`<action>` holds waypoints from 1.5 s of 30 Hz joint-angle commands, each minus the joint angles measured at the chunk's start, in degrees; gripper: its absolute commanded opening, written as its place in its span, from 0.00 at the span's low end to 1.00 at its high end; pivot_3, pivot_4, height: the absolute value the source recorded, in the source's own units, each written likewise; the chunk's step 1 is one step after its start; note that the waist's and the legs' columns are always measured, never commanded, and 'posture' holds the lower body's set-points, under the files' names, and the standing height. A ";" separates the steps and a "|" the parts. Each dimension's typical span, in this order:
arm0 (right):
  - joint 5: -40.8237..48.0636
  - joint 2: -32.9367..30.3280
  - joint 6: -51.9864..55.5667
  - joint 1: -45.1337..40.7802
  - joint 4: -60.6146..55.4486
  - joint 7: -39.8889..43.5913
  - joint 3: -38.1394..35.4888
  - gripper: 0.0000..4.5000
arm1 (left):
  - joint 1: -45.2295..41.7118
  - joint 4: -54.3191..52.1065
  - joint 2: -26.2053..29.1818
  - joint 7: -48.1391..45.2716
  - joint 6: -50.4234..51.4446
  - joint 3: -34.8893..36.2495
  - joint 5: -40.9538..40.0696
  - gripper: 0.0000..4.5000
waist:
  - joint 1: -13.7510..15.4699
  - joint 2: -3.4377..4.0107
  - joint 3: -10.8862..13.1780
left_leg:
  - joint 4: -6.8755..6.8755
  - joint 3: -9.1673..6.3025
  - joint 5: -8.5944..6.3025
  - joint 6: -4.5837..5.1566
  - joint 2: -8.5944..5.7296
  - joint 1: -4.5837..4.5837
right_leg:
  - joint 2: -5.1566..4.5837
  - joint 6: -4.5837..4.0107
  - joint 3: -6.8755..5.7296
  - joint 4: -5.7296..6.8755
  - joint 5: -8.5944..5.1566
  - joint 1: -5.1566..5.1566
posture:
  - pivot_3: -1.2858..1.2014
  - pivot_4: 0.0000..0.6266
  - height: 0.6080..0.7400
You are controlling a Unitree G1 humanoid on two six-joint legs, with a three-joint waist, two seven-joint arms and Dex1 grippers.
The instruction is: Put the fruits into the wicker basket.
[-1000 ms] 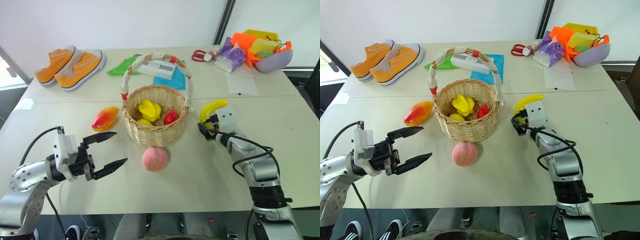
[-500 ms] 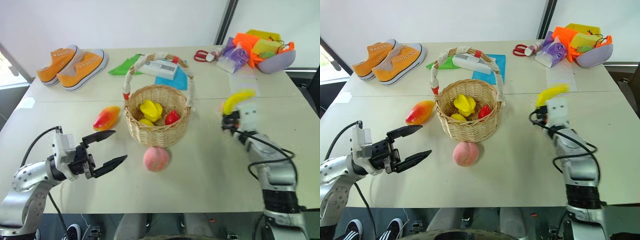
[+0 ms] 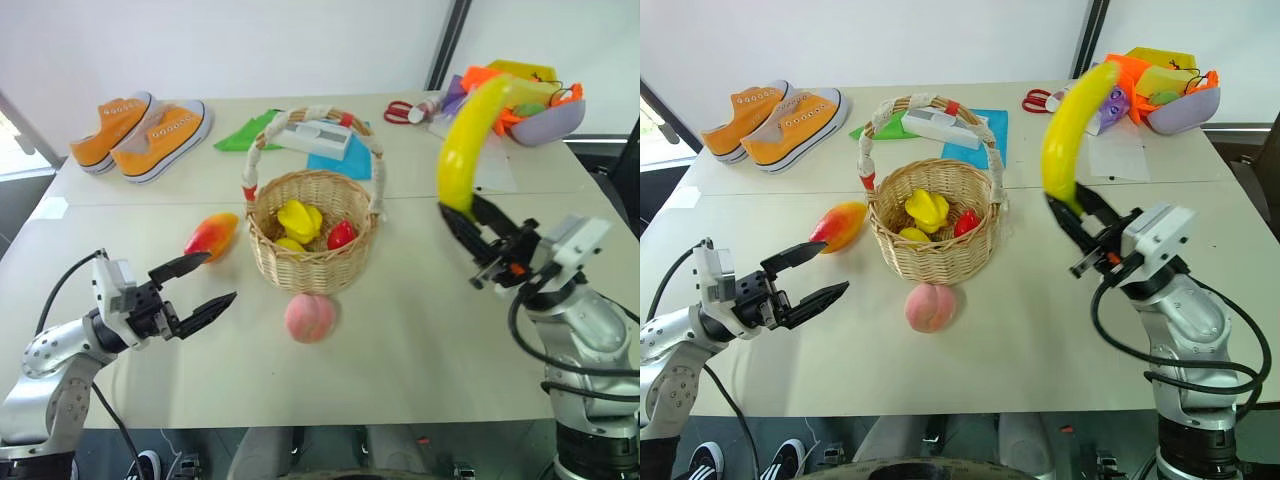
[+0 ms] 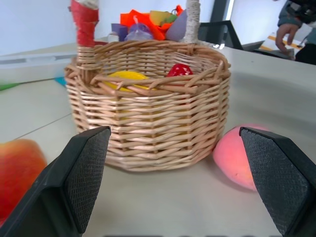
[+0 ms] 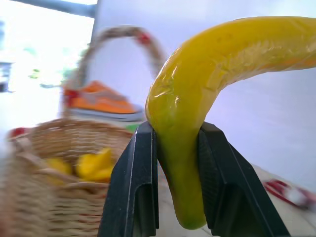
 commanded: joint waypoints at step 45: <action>9.45 0.14 51.56 -39.05 9.71 -10.94 20.42 0.53 | -1.44 -0.28 -2.18 2.30 -2.06 1.83 1.34 1.00 | 0.83 -0.06 -0.01 | -0.02 -0.07 -0.03 0.02 -0.01 -0.19 | -0.01 -0.04 -0.05 -0.09 0.04 -0.19 | 0.52 0.24 1.00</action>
